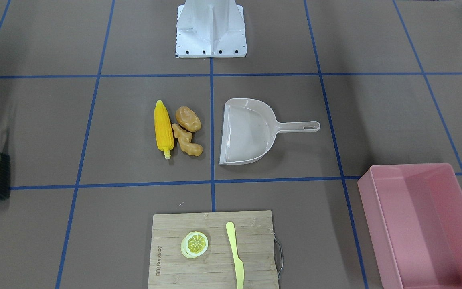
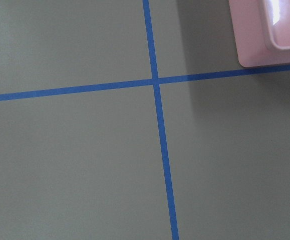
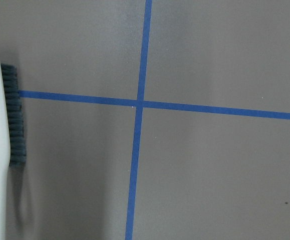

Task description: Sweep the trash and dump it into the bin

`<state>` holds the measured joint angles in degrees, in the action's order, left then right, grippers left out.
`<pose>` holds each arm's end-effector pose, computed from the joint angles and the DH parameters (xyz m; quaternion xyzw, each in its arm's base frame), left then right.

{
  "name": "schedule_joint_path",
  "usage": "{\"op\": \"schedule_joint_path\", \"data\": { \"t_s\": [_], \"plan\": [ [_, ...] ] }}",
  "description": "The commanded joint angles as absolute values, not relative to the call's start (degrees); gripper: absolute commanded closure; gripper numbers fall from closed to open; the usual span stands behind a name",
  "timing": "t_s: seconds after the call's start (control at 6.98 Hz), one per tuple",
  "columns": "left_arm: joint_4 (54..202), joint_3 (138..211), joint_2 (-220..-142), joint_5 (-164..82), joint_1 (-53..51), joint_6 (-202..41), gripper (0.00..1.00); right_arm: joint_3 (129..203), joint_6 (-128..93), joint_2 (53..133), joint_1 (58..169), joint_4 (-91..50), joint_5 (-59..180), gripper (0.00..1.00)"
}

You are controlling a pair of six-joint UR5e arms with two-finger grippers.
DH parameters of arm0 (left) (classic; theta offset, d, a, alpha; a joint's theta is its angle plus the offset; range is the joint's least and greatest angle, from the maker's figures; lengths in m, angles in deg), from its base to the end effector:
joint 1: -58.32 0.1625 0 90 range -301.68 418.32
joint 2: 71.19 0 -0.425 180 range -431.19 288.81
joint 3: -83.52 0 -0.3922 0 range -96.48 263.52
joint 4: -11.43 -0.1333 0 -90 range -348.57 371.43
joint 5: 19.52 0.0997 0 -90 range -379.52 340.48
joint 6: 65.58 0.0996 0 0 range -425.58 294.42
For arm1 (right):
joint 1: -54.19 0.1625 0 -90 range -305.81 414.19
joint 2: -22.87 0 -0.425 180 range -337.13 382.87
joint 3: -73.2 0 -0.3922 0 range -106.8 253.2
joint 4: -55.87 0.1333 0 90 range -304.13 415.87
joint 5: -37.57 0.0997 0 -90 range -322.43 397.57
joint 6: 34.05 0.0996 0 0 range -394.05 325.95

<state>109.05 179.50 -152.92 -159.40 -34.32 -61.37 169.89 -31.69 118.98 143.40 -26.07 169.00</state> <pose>-0.0772 -0.4329 0.6534 0.0672 0.4179 0.0320 0.9054 0.0611 -0.4576 0.6400 0.0607 -0.3545 -0.0139 0.9330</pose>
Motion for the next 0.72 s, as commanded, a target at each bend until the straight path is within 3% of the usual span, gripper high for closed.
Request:
{"op": "schedule_joint_path", "data": {
  "t_s": [0.0,0.57],
  "plan": [
    [109.2,179.7,-153.0,-159.4,-34.3,-61.6,0.02,169.7,-31.4,119.0,143.4,-26.0,169.4,0.0],
    [109.2,183.8,-153.1,-161.2,-34.1,-61.5,0.02,169.9,-31.6,119.7,143.4,-25.9,169.3,0.0]
  ]
}}
